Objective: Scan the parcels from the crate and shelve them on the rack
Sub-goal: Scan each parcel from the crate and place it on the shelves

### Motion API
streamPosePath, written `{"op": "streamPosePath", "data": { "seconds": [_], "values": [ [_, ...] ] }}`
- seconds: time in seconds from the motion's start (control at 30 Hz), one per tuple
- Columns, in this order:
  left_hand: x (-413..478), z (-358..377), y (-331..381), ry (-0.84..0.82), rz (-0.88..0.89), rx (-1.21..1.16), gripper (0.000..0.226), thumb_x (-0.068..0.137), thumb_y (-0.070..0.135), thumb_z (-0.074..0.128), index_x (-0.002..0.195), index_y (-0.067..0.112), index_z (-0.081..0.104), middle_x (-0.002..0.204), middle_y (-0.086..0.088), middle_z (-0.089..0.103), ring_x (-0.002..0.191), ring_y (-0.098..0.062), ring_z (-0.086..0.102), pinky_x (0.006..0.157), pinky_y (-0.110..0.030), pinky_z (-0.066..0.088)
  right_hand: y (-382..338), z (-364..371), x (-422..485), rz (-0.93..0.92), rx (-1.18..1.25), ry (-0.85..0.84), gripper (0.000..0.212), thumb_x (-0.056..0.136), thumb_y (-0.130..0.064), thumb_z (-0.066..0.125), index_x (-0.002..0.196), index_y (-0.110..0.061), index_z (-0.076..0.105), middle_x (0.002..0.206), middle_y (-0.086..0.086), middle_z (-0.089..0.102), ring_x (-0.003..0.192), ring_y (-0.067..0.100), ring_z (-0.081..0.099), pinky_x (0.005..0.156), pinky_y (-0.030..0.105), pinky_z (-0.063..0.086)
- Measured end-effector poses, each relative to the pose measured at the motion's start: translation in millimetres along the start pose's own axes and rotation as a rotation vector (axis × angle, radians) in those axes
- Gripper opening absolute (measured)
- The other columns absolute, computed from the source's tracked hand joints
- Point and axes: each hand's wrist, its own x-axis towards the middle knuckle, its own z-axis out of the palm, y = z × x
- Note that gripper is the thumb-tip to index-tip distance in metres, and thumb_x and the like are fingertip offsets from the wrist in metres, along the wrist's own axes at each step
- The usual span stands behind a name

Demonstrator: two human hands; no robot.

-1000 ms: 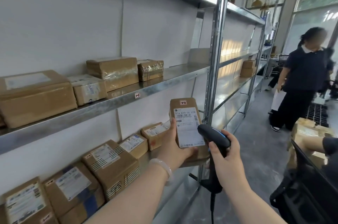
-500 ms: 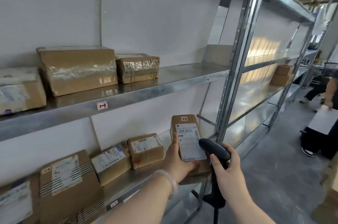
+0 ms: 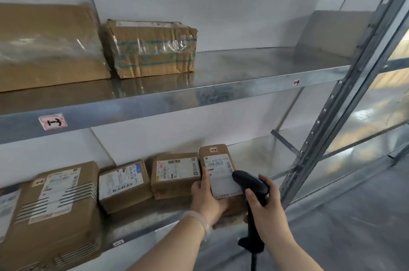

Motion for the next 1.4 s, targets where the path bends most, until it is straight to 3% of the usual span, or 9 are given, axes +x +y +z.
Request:
{"op": "streamPosePath", "data": {
  "seconds": [0.27,0.33,0.53,0.67,0.83,0.97,1.2,1.33,1.4],
  "values": [
    [36,10,-18,0.169,-0.008,0.039,0.096,0.085,0.046,0.074,0.158,0.034,0.013,0.127,0.007,0.025,0.131,-0.02,0.041,0.115,-0.034,0.034,5,19,43,-0.022,-0.03,-0.06,0.045,0.093,-0.03,0.066,0.127,-0.048,0.043,0.119,-0.006,0.061,0.099,0.031,0.066,0.085,0.052,0.057],
    [44,10,-19,0.203,-0.014,0.061,0.094,0.084,0.051,0.072,0.157,0.034,0.015,0.134,0.003,0.027,0.134,-0.022,0.039,0.116,-0.037,0.033,4,24,50,-0.031,-0.051,-0.071,0.047,0.093,-0.03,0.065,0.128,-0.049,0.04,0.115,-0.008,0.062,0.093,0.032,0.068,0.082,0.049,0.058],
    [59,5,-24,0.218,-0.061,0.03,0.092,0.084,0.057,0.069,0.156,0.041,0.014,0.14,-0.002,0.028,0.131,-0.026,0.043,0.111,-0.043,0.04,-2,38,60,-0.074,-0.099,-0.07,0.048,0.093,-0.032,0.064,0.118,-0.059,0.033,0.107,-0.01,0.065,0.084,0.025,0.069,0.065,0.032,0.054],
    [58,2,-23,0.21,-0.067,0.065,0.091,0.087,0.058,0.065,0.157,0.041,0.009,0.141,-0.003,0.029,0.13,-0.026,0.044,0.11,-0.044,0.042,-7,37,55,-0.1,-0.094,-0.055,0.046,0.094,-0.033,0.063,0.115,-0.061,0.033,0.106,-0.019,0.06,0.083,0.022,0.068,0.066,0.036,0.056],
    [35,-16,-30,0.195,0.053,0.119,0.09,0.09,0.058,0.061,0.157,0.042,0.002,0.151,0.001,0.026,0.137,-0.022,0.037,0.112,-0.039,0.038,-15,32,23,-0.18,-0.068,0.039,0.047,0.094,-0.033,0.063,0.114,-0.065,0.035,0.104,-0.028,0.059,0.085,0.009,0.065,0.061,0.021,0.049],
    [2,-52,-52,0.21,0.156,0.221,0.088,0.091,0.058,0.059,0.156,0.044,0.002,0.161,0.007,0.018,0.149,-0.018,0.018,0.118,-0.039,0.025,-16,50,-18,-0.216,-0.067,0.003,0.052,0.094,-0.028,0.064,0.115,-0.066,0.036,0.112,-0.031,0.055,0.094,0.009,0.064,0.075,0.032,0.057],
    [-69,-151,-82,0.217,0.304,0.336,0.087,0.091,0.059,0.058,0.156,0.044,0.003,0.164,0.007,0.013,0.152,-0.018,0.012,0.123,-0.043,0.022,-29,130,-110,-0.301,-0.095,-0.068,0.057,0.094,-0.025,0.064,0.119,-0.066,0.034,0.11,-0.033,0.053,0.089,0.001,0.063,0.075,0.042,0.06],
    [-124,-228,-113,0.288,0.304,0.467,0.086,0.091,0.061,0.057,0.156,0.046,0.003,0.166,0.006,0.008,0.152,-0.021,0.008,0.123,-0.043,0.018,-46,188,-180,-0.331,-0.08,-0.118,0.056,0.094,-0.029,0.064,0.117,-0.069,0.032,0.115,-0.028,0.055,0.092,0.005,0.062,0.065,0.022,0.055],
    [-151,-265,-132,0.319,0.279,0.522,0.086,0.09,0.062,0.057,0.155,0.046,0.003,0.167,0.005,0.007,0.153,-0.022,0.006,0.124,-0.045,0.017,-53,218,-216,-0.347,-0.097,-0.148,0.056,0.094,-0.029,0.064,0.118,-0.067,0.031,0.113,-0.022,0.057,0.094,0.006,0.061,0.068,0.014,0.049]
  ]
}}
